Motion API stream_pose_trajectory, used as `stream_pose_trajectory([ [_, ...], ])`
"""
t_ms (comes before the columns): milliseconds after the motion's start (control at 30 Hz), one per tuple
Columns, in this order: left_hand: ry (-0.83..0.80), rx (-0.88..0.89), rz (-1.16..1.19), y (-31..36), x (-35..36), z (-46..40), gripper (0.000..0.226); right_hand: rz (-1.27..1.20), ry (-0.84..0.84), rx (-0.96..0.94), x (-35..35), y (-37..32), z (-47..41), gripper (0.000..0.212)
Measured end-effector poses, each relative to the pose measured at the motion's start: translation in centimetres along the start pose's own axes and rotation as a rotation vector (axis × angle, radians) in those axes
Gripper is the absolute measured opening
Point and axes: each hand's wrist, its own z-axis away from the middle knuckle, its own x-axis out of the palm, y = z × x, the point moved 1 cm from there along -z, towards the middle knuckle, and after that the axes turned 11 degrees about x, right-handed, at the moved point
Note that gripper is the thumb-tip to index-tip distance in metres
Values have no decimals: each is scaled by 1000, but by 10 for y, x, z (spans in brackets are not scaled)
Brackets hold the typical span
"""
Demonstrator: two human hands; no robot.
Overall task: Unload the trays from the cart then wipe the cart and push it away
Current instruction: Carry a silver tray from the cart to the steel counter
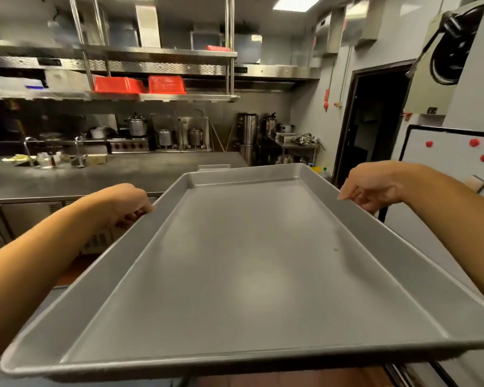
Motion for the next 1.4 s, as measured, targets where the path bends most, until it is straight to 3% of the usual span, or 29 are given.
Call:
stream_pose_trajectory([
  [267,30,2,-7,42,49,-68,14,-25,-9,18,-55,-3,-86,26],
  [433,47,-7,-23,51,73,-136,28,-23,-1,38,-70,-25,-160,27],
  [833,89,-85,-22,64,84,-349,31,-10,-24,30,-83,-150,-361,26],
  [1033,59,-137,-22,64,90,-427,17,28,-73,24,-83,-194,-446,28],
  [1400,86,-199,-41,62,133,-594,11,118,-172,7,-88,-275,-659,27],
])
